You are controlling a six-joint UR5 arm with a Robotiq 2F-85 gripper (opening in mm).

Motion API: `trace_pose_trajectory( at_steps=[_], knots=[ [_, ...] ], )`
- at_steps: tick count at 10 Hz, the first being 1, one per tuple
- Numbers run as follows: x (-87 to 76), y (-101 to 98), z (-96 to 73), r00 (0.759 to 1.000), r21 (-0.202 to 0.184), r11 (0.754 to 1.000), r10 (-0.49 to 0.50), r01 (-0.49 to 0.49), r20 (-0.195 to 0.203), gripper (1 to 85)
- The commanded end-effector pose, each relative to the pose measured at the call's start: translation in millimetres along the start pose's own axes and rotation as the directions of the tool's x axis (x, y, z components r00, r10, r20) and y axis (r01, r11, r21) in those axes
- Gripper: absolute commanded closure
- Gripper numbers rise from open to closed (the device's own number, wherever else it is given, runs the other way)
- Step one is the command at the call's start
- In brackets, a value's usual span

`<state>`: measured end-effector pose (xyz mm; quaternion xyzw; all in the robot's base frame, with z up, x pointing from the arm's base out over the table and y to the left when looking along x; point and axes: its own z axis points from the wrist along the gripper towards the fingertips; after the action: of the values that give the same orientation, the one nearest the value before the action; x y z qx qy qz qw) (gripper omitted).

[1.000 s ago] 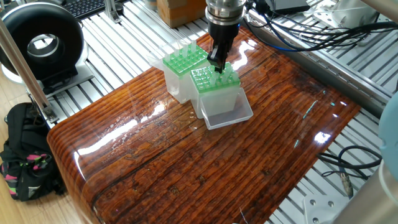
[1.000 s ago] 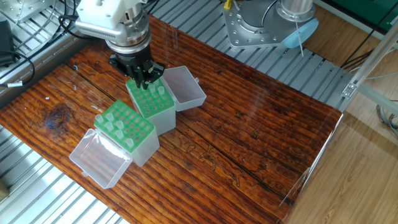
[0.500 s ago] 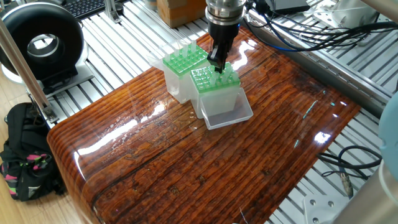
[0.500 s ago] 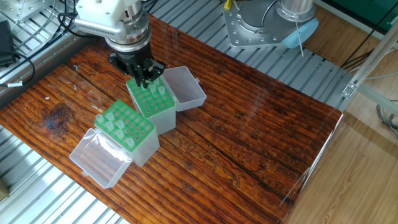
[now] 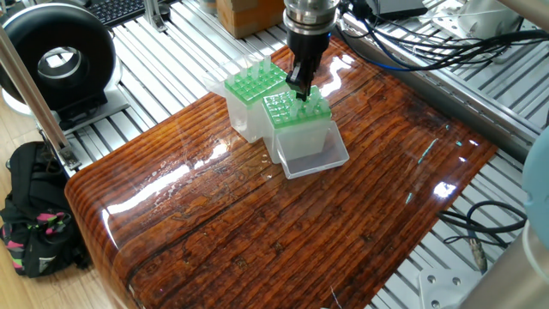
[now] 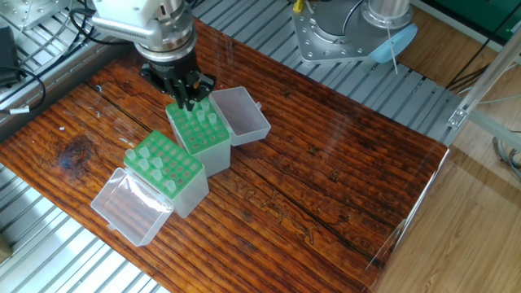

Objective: Transfer all large pipette tips from one holder to another

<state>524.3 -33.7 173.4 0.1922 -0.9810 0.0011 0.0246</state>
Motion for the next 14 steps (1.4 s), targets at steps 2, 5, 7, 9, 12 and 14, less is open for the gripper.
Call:
trace_pose_trajectory(
  at_steps=[2, 5, 7, 9, 12, 14],
  knots=[
    [-7.8, -0.9, -27.8, 1.000, -0.021, 1.000, -0.005, 0.005, -0.012, 72.3],
    [-14.3, -2.4, -51.3, 1.000, -0.038, 0.999, -0.006, 0.005, -0.028, 72.7],
    [-15.9, -3.1, -68.8, 0.999, -0.050, 0.999, -0.006, 0.004, -0.043, 72.7],
    [-16.7, -5.8, -82.6, 0.999, -0.056, 0.998, -0.006, 0.004, -0.044, 72.7],
    [-16.8, -7.2, -105.7, 0.999, -0.059, 0.998, -0.001, -0.002, -0.049, 72.7],
    [-16.5, -8.8, -116.4, 0.999, -0.050, 0.999, 0.002, -0.004, -0.048, 72.7]
  ],
)
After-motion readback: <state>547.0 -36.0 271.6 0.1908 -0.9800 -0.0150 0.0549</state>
